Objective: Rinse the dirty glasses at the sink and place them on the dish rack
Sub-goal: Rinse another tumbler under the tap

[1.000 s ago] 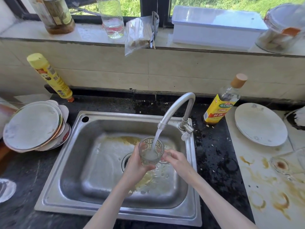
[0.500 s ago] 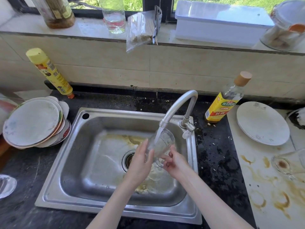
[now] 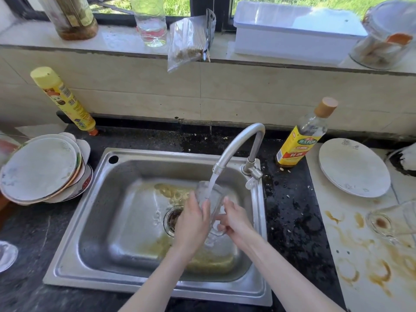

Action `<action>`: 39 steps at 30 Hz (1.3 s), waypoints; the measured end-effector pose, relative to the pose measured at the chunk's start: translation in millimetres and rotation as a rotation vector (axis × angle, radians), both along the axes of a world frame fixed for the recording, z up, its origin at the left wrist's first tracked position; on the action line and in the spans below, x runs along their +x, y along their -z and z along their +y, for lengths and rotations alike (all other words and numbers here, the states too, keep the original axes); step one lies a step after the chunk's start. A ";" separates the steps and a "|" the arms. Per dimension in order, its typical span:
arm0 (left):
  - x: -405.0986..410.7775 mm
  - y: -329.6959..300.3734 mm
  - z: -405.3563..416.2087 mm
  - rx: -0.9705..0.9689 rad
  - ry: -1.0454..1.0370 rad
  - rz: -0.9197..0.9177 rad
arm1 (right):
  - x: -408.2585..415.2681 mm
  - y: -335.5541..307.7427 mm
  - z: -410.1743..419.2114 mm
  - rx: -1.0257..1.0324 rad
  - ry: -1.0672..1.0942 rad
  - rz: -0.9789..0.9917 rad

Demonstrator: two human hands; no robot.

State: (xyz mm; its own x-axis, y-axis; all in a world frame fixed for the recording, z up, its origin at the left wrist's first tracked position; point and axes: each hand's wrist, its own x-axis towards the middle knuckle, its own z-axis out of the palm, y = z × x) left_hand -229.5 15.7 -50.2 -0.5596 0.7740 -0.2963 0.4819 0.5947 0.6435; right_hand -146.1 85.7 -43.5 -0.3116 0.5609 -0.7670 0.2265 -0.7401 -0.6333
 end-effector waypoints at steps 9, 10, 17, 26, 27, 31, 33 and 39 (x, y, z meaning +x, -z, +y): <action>-27.3 -1.5 7.9 0.159 -0.229 -0.747 | 4.8 -3.0 0.9 -0.193 0.113 0.205; -20.0 -0.4 3.9 0.197 -0.191 -0.743 | 5.8 -0.1 4.6 -0.231 0.140 0.216; -23.3 -21.7 9.1 0.172 -0.177 -0.942 | 9.9 12.6 5.0 -0.187 0.019 0.296; -16.6 5.1 13.5 0.290 -0.486 -0.783 | -13.7 -4.1 -45.8 0.620 -0.359 -0.097; -17.5 12.2 13.5 0.279 -0.475 -0.798 | -13.1 -3.7 -50.7 0.619 -0.385 -0.076; -19.2 8.6 13.1 0.310 -0.461 -0.800 | -15.4 -2.1 -33.4 0.665 -0.341 -0.001; -19.6 4.5 15.1 0.322 -0.474 -0.798 | -20.6 -5.3 -27.0 0.642 -0.318 0.028; -10.6 -27.8 15.4 0.381 -0.483 -0.754 | -27.5 -11.9 -34.7 0.515 -0.228 0.001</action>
